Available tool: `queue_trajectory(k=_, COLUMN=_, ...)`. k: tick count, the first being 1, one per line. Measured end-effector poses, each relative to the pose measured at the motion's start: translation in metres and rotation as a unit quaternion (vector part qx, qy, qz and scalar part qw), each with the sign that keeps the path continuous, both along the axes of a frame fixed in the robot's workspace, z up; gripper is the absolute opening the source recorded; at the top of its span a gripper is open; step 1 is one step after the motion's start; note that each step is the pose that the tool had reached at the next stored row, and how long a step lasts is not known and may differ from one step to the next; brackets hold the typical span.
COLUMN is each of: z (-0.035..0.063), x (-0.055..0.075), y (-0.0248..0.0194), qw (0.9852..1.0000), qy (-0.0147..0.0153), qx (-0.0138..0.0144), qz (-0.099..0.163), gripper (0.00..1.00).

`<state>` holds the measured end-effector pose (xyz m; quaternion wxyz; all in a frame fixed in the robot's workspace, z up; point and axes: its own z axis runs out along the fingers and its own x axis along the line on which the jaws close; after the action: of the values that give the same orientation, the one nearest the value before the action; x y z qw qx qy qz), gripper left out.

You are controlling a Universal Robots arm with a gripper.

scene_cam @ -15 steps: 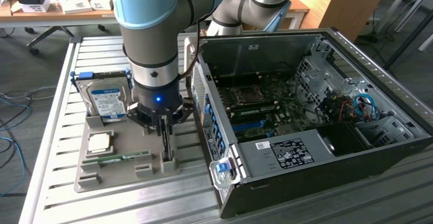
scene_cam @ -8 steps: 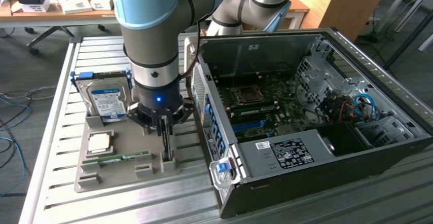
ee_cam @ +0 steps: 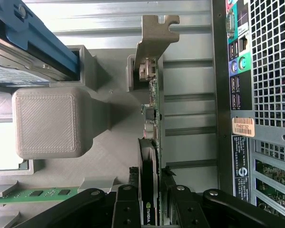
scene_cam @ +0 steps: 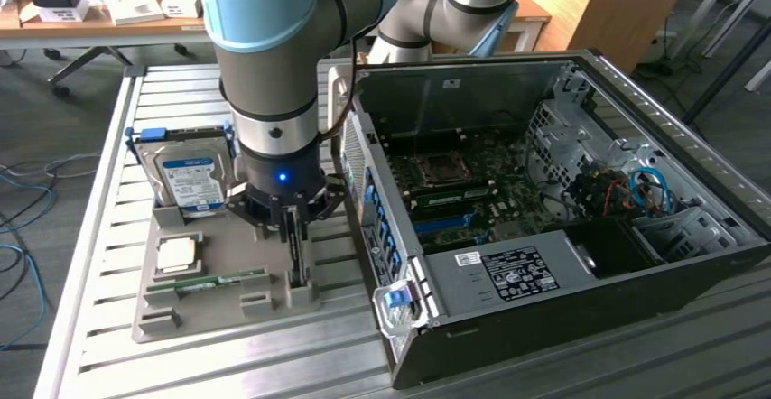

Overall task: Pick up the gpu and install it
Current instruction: 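Pick up the gpu and move the gpu toward the slot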

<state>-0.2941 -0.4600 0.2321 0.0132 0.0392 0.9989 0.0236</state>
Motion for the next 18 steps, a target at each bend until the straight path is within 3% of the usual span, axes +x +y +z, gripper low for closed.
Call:
queue_trajectory(k=3, z=0.0, x=0.0, y=0.0, qw=1.0, qy=0.0, qx=0.0, qz=0.0, gripper=0.26)
queue_trajectory(k=12, z=0.0, x=0.0, y=0.0, qw=1.0, qy=0.0, qx=-0.0001, qz=0.001, gripper=0.26)
queue_trajectory(k=18, z=-0.0002, x=0.0, y=0.0, qw=0.9998, qy=0.0, qx=0.0, qz=0.021, gripper=0.26)
